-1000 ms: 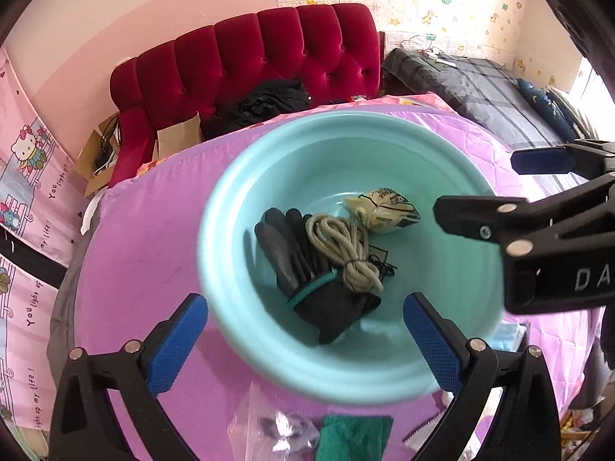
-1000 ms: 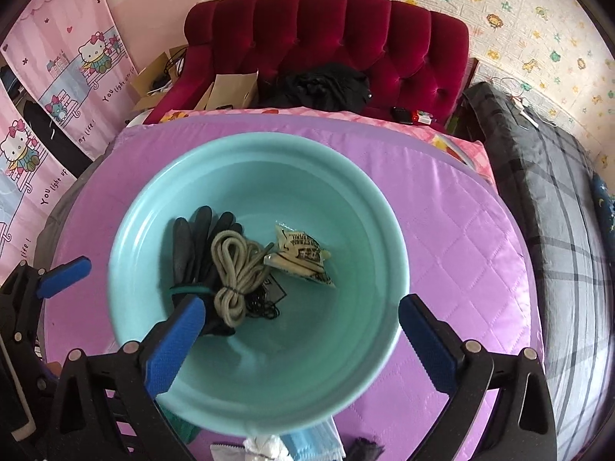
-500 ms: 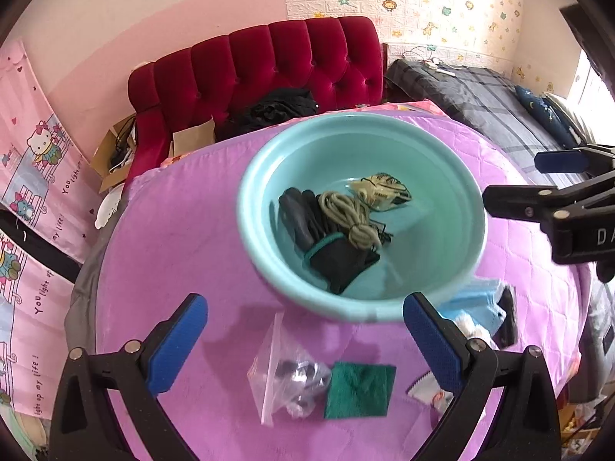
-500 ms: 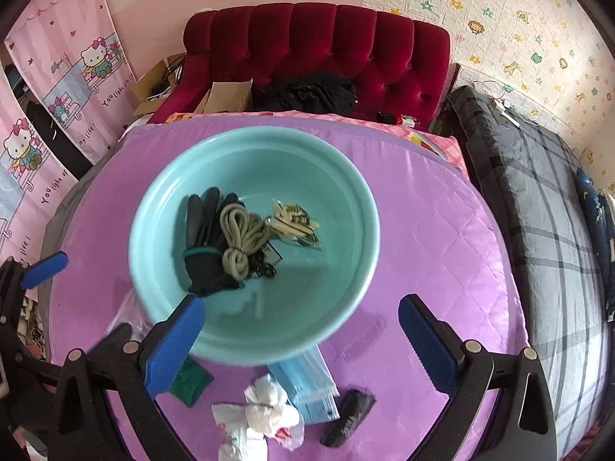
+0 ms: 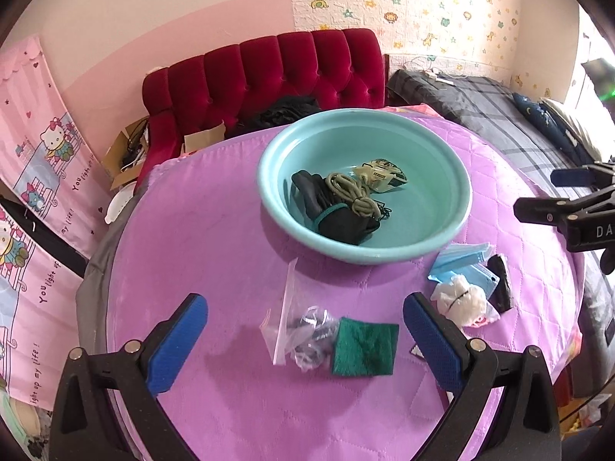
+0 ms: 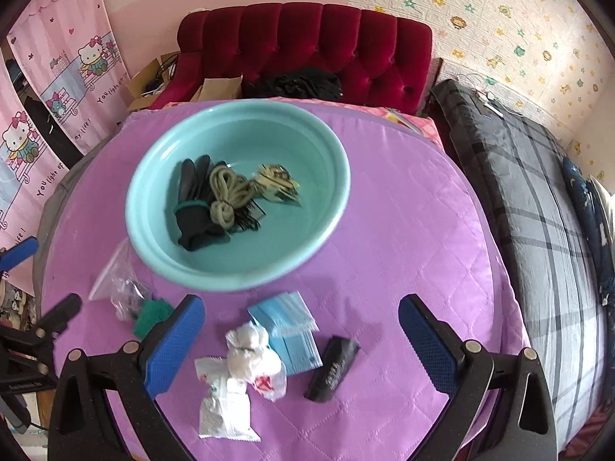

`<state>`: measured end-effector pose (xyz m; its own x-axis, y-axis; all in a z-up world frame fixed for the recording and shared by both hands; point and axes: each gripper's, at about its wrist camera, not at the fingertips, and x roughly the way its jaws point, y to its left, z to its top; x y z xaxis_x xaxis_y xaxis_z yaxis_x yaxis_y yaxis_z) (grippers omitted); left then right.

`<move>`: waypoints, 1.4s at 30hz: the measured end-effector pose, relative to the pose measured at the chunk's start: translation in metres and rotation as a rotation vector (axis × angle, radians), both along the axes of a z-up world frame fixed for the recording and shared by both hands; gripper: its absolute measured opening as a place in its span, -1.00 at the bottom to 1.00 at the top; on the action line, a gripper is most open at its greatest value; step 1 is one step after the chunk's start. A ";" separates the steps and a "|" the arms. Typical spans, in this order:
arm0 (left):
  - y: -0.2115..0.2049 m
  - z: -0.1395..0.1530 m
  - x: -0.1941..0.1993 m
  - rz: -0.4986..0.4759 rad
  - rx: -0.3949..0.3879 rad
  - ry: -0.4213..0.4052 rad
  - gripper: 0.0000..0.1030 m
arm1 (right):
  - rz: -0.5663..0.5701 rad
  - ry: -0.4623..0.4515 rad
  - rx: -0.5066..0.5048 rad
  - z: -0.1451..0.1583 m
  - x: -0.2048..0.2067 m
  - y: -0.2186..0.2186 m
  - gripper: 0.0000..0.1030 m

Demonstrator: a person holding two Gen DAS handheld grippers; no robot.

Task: Organize soft objects
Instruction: 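Lift both open tools away from the basin toward the remaining items, then close the right tool on the black cylindrical pouch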

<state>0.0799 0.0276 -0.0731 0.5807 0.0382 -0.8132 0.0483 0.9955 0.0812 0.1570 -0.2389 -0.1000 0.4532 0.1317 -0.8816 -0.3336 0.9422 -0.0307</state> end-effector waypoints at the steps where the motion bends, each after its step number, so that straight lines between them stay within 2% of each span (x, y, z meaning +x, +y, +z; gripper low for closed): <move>1: 0.000 -0.001 -0.003 0.000 0.000 -0.001 1.00 | -0.004 0.000 -0.001 -0.002 -0.004 -0.004 1.00; 7: -0.001 -0.016 -0.029 -0.009 -0.011 0.024 1.00 | -0.036 -0.013 0.003 -0.012 -0.023 -0.022 1.00; 20: -0.001 -0.045 -0.071 0.011 -0.032 0.012 1.00 | -0.061 -0.049 0.005 -0.045 -0.058 -0.046 1.00; 24: -0.001 -0.057 -0.080 0.010 -0.018 0.026 1.00 | -0.076 -0.033 -0.008 -0.063 -0.063 -0.052 1.00; 32: 0.002 -0.084 -0.089 0.060 -0.052 0.077 1.00 | -0.138 0.018 -0.002 -0.100 -0.068 -0.066 1.00; 42: 0.003 -0.092 -0.088 0.071 -0.038 0.099 1.00 | -0.167 0.067 -0.009 -0.122 -0.054 -0.074 0.99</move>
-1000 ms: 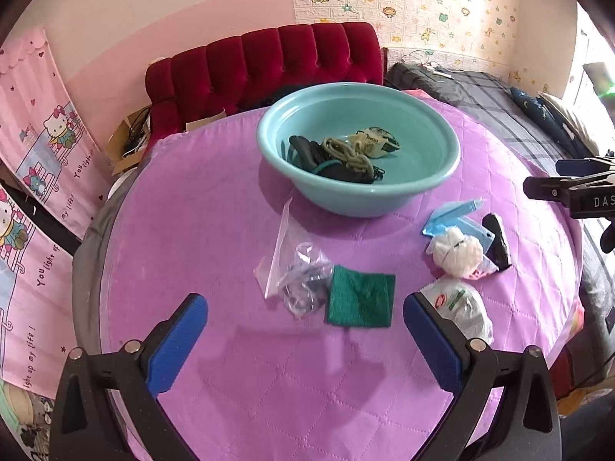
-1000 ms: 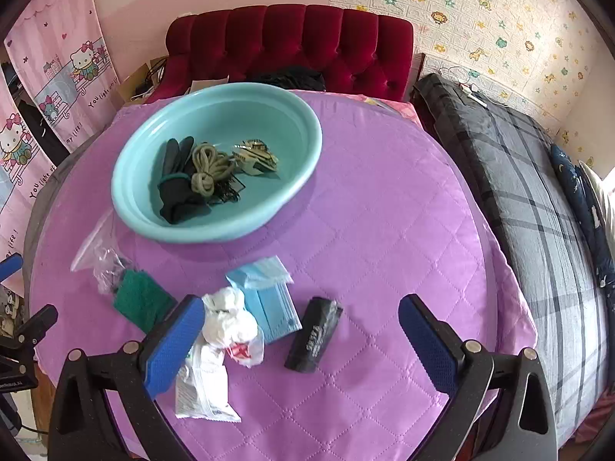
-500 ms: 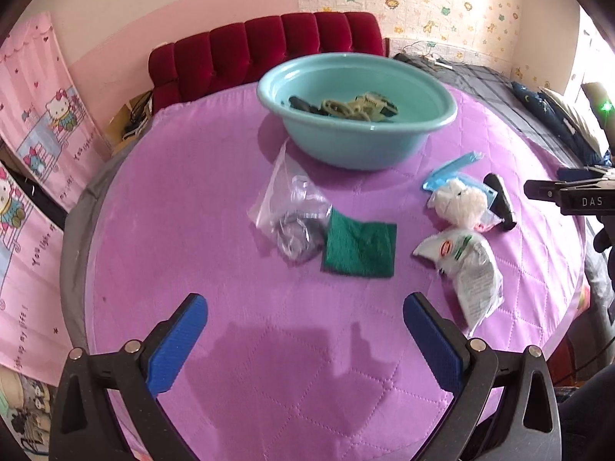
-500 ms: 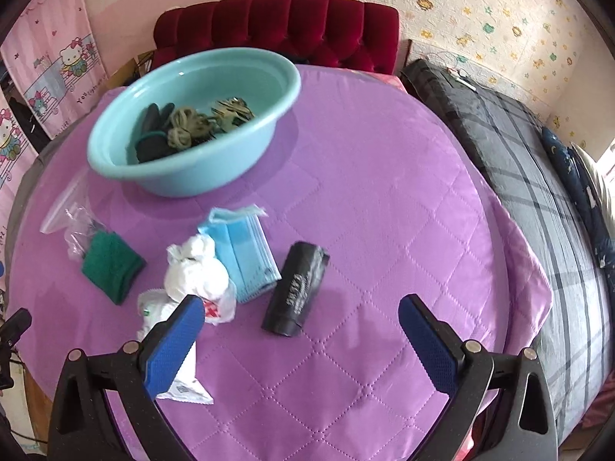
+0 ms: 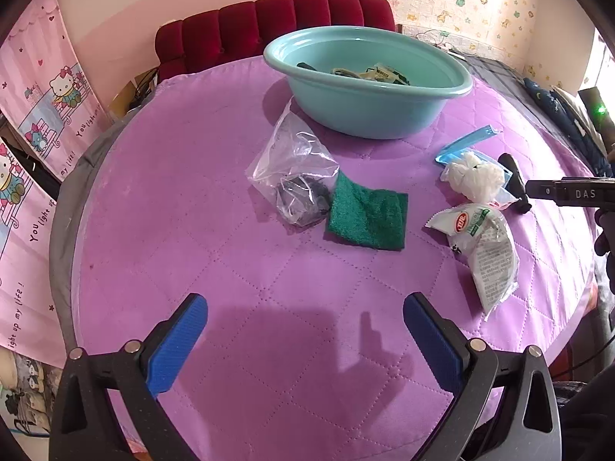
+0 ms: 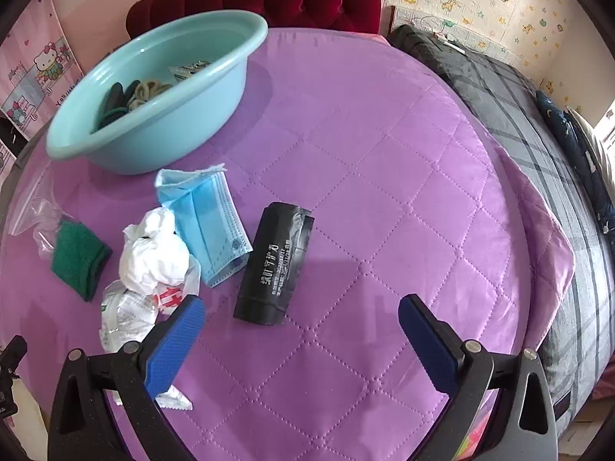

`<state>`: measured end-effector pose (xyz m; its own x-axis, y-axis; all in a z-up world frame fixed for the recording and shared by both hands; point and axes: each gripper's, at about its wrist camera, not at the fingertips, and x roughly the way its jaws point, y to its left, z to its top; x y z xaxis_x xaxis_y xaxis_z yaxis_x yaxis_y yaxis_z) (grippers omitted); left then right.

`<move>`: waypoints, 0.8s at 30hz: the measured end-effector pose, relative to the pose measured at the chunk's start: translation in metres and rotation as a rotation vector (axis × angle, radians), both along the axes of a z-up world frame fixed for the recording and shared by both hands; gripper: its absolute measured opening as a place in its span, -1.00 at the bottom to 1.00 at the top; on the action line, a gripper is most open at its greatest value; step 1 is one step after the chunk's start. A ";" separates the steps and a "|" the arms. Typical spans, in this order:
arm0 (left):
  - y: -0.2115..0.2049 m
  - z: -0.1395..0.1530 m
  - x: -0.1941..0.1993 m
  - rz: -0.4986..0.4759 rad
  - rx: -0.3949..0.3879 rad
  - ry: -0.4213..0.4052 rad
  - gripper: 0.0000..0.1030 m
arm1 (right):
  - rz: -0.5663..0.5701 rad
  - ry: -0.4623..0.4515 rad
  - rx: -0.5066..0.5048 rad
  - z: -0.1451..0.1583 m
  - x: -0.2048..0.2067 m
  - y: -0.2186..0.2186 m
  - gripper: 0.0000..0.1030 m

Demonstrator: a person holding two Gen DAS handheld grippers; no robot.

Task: Organize soft objects
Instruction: 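Close the right tool on the black cylindrical pouch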

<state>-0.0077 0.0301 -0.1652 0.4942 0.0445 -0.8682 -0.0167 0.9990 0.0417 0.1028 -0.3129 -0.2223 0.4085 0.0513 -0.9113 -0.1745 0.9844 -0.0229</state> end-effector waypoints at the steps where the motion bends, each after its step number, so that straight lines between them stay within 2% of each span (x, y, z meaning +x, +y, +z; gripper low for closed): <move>1: 0.001 -0.001 0.001 0.005 -0.005 0.006 1.00 | 0.001 0.007 -0.007 -0.002 0.003 0.001 0.99; 9: 0.005 -0.008 0.003 0.022 -0.019 0.036 1.00 | -0.005 0.057 -0.019 -0.017 0.021 0.001 0.84; 14: 0.006 -0.009 0.006 0.031 -0.022 0.044 1.00 | -0.019 0.087 0.004 -0.026 0.033 -0.001 0.57; 17: 0.007 -0.009 0.009 0.037 -0.013 0.046 1.00 | -0.010 0.095 0.016 -0.029 0.041 0.002 0.32; 19: 0.008 -0.009 0.011 0.042 -0.019 0.047 1.00 | 0.002 0.108 0.029 -0.032 0.046 0.004 -0.07; 20: 0.008 -0.009 0.013 0.045 -0.021 0.048 1.00 | 0.005 0.113 0.040 -0.033 0.048 0.005 -0.15; 21: 0.008 -0.009 0.013 0.046 -0.022 0.048 1.00 | 0.011 0.118 0.049 -0.034 0.050 0.006 -0.42; 24: 0.007 -0.008 0.016 0.044 -0.022 0.048 1.00 | 0.031 0.112 0.039 -0.030 0.051 0.012 -0.51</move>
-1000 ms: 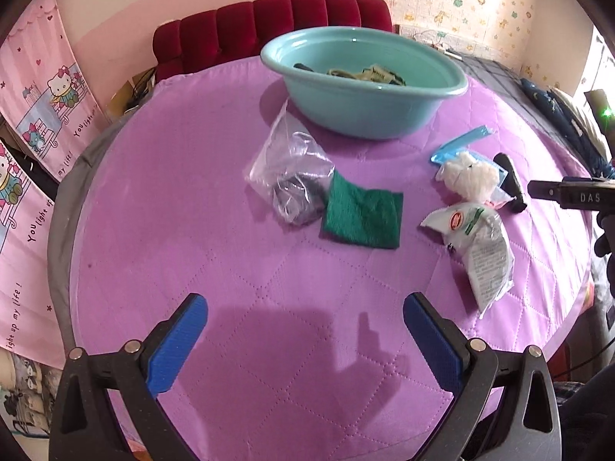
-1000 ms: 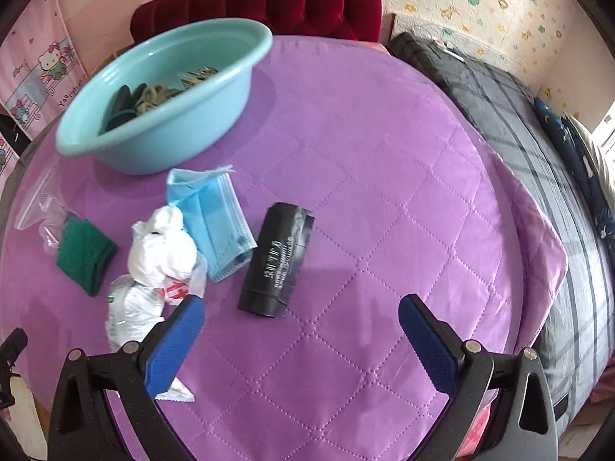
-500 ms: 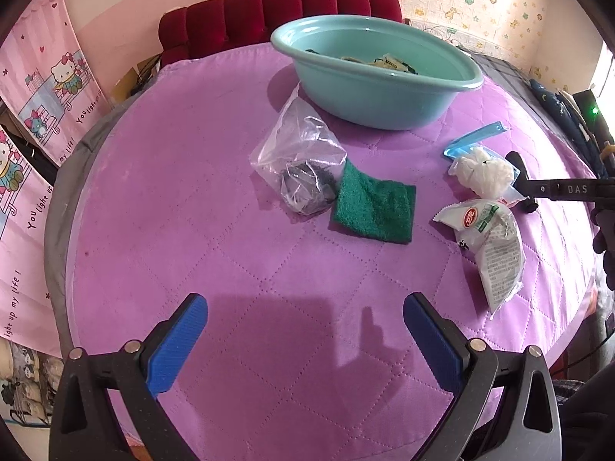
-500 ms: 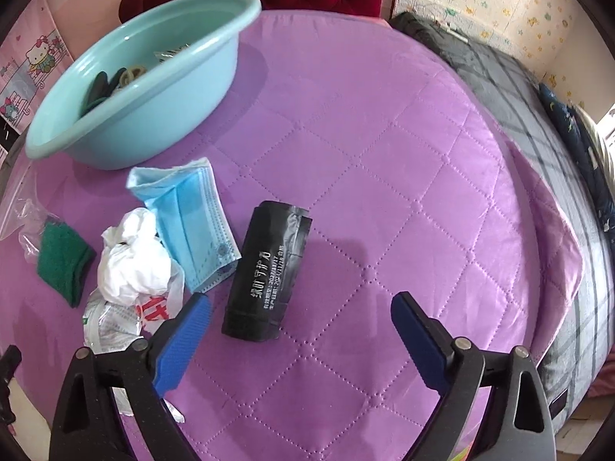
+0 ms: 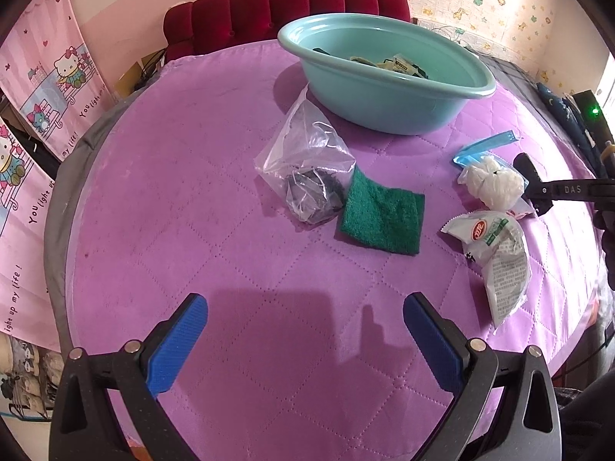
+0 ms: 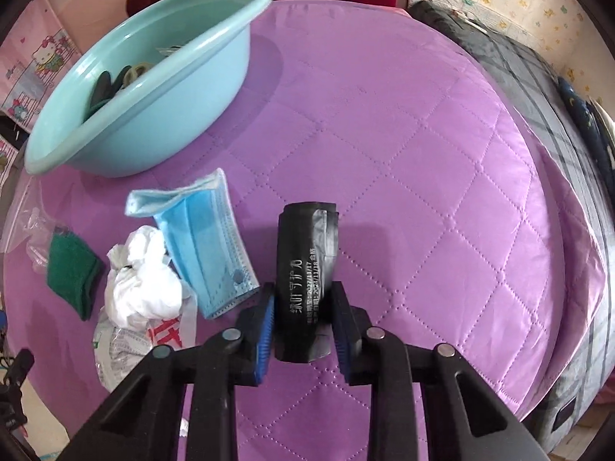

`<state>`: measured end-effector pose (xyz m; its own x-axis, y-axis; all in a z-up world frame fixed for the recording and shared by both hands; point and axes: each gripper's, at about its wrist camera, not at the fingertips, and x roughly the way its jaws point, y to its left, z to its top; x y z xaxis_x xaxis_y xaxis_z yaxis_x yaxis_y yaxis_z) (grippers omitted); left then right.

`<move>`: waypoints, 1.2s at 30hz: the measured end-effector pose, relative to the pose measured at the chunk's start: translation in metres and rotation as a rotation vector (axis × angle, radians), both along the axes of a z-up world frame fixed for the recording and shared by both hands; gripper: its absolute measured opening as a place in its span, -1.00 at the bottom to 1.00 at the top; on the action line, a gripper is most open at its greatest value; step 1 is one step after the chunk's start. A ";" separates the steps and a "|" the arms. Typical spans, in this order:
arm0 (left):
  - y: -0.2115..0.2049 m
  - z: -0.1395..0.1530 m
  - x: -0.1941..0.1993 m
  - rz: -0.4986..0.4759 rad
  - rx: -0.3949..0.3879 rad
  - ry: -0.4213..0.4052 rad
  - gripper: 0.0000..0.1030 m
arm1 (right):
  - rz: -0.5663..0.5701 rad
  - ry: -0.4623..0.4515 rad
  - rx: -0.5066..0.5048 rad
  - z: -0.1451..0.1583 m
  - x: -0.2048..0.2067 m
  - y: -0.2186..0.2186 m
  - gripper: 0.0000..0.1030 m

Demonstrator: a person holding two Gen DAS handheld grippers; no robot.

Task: Organize soft objects
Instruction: 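Close the right tool on the black cylindrical pouch, then close the left tool on the clear zip bag while the right tool holds the pouch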

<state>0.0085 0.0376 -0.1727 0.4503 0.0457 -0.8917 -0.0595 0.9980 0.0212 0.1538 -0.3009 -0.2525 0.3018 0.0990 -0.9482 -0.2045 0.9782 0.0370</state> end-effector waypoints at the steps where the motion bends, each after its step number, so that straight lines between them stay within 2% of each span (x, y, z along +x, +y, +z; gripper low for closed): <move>1: 0.000 0.000 0.001 0.000 0.000 0.001 1.00 | 0.010 0.000 0.006 0.001 0.000 0.000 -0.53; 19: 0.005 0.004 0.050 0.012 -0.027 0.001 1.00 | 0.055 0.016 0.012 0.024 -0.007 0.002 -0.54; 36: 0.012 -0.009 0.107 0.065 -0.035 0.016 1.00 | 0.100 0.024 0.025 0.031 -0.006 0.011 -0.53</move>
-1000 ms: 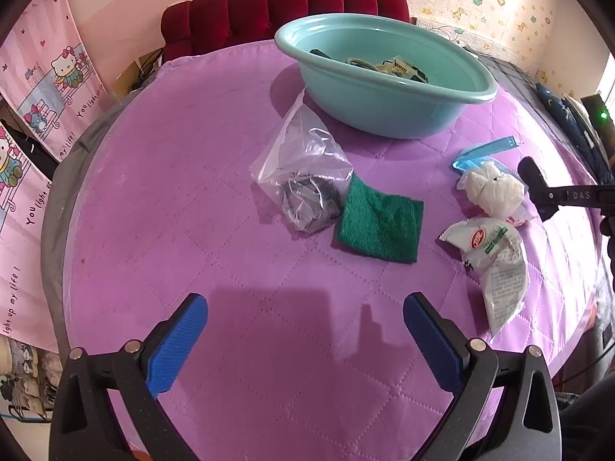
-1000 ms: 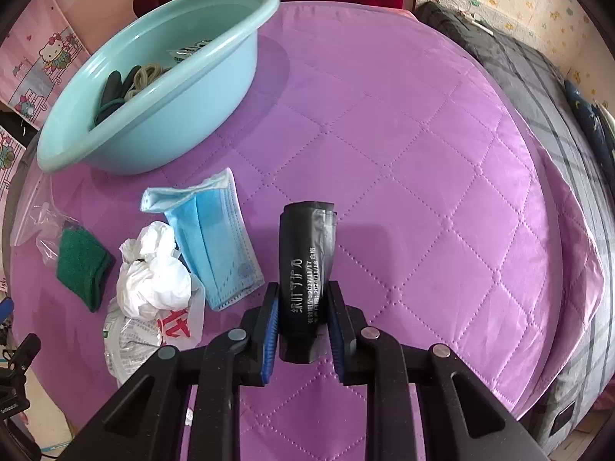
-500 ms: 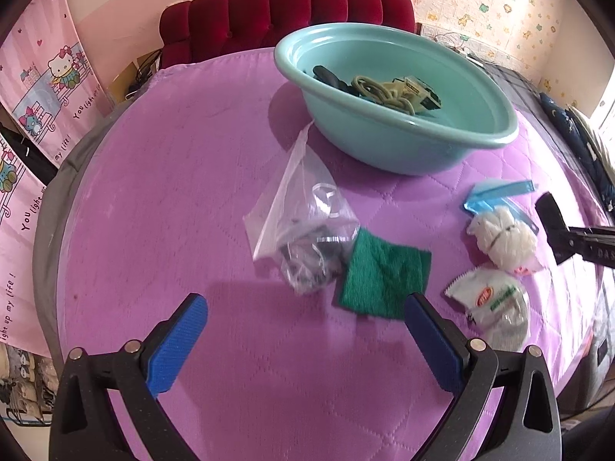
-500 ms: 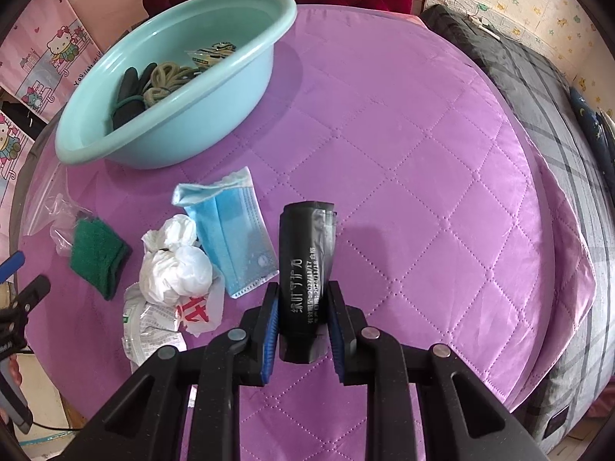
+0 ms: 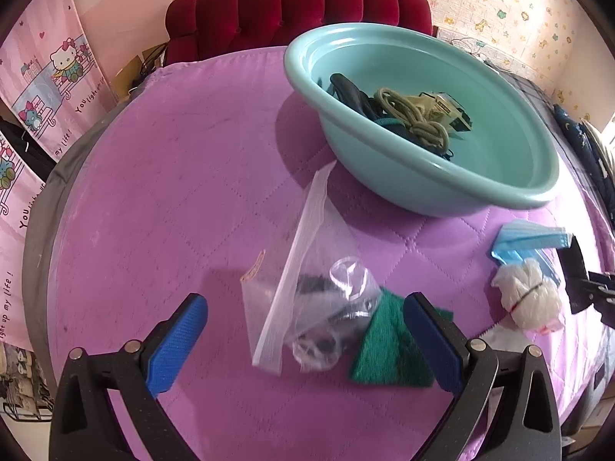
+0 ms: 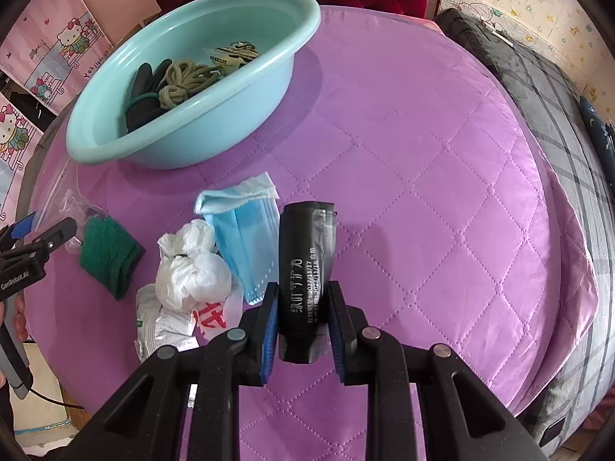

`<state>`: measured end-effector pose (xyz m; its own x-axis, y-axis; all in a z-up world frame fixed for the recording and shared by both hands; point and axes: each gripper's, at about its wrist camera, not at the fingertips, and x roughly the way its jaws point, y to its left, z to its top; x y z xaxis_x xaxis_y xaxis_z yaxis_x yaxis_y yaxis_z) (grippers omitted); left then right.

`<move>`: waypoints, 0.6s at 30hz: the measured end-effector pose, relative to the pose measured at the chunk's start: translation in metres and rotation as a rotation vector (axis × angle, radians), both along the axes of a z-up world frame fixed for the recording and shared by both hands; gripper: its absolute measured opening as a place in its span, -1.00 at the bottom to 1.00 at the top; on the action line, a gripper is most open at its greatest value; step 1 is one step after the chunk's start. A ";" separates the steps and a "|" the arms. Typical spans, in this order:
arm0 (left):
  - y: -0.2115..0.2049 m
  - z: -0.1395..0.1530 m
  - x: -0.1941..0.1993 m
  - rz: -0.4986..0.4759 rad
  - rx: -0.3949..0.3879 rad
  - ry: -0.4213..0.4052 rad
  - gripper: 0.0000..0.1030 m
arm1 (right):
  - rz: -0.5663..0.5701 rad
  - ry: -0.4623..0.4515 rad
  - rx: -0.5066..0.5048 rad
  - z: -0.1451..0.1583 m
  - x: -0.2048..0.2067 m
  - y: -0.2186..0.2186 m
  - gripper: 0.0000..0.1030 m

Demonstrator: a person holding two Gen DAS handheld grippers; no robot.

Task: Organize soft objects
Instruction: 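Close the left tool on the clear zip bag while the right tool holds the pouch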

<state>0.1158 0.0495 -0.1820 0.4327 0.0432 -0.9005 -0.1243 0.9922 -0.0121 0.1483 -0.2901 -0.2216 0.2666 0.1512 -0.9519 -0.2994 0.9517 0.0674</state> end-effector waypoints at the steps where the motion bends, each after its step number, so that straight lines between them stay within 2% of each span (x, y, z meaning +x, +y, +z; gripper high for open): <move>1: 0.000 -0.002 0.003 0.001 -0.004 0.002 1.00 | 0.000 0.000 0.001 0.001 0.001 0.001 -0.53; 3: -0.002 -0.006 0.006 0.004 0.001 0.009 1.00 | 0.000 0.001 0.000 0.003 0.003 0.003 -0.53; 6: -0.003 -0.011 0.010 0.004 0.001 0.023 0.84 | -0.001 0.004 -0.003 0.003 0.005 0.003 -0.53; 8: -0.003 -0.012 0.010 0.005 0.007 0.023 0.42 | -0.002 0.005 -0.003 0.004 0.007 0.003 -0.53; 9: -0.003 -0.011 0.010 0.008 0.009 0.020 0.26 | -0.003 0.005 -0.003 0.003 0.008 0.001 -0.53; 11: -0.001 -0.008 0.008 0.019 0.002 0.001 -0.29 | -0.007 0.004 -0.003 0.002 0.008 0.001 -0.53; 13: 0.002 -0.005 0.007 0.023 -0.025 -0.003 -0.35 | -0.007 0.004 -0.002 0.002 0.010 0.001 -0.53; 18: 0.007 0.003 -0.001 0.016 -0.018 0.001 -0.39 | 0.000 -0.011 -0.010 0.010 0.008 0.005 -0.53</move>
